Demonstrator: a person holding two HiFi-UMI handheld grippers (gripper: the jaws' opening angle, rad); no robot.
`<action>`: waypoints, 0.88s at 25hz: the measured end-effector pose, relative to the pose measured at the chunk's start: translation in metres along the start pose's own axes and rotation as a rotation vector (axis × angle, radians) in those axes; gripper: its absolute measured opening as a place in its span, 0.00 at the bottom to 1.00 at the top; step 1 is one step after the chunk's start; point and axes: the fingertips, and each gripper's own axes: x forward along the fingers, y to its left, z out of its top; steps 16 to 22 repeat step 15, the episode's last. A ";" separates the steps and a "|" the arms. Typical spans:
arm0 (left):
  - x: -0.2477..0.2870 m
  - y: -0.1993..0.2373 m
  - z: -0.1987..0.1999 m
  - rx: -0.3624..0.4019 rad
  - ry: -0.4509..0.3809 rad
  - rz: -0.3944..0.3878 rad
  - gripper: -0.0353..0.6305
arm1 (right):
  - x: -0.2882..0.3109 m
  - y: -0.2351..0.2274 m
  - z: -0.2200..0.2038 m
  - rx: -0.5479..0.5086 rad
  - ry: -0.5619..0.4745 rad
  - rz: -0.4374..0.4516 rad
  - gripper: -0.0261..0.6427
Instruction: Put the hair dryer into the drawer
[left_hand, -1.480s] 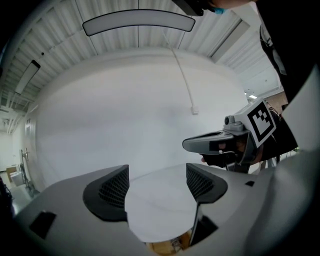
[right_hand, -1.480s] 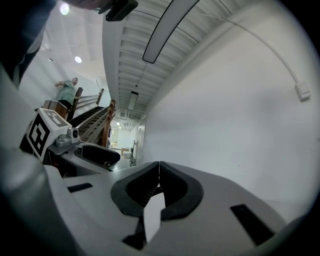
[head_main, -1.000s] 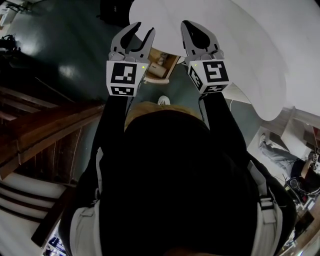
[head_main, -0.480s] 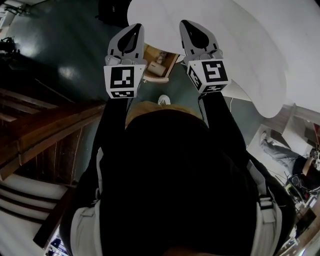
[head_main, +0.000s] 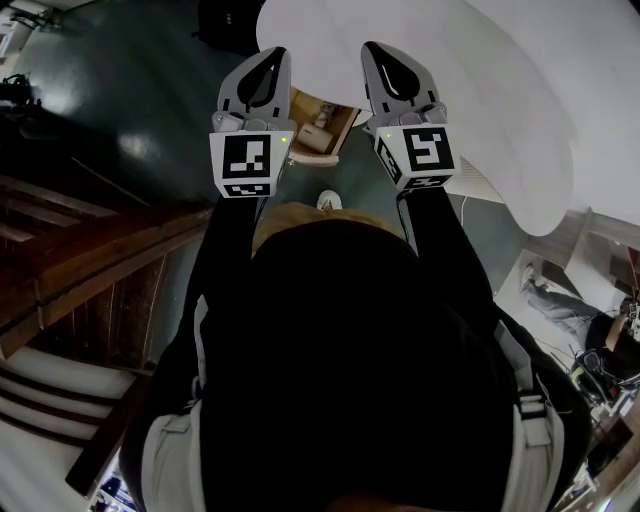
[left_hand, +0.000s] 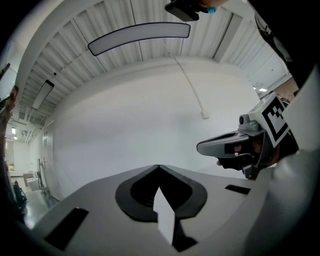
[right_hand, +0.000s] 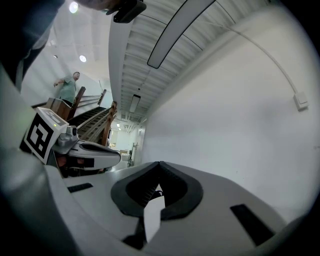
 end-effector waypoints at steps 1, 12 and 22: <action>0.000 0.000 0.000 -0.001 -0.001 -0.001 0.08 | 0.000 0.001 0.000 0.001 0.000 0.002 0.08; -0.003 0.001 -0.002 -0.010 0.007 -0.002 0.08 | -0.001 0.004 0.001 0.005 -0.002 0.012 0.08; -0.003 -0.001 -0.002 -0.006 0.011 -0.006 0.08 | -0.002 0.005 0.001 0.004 0.001 0.014 0.08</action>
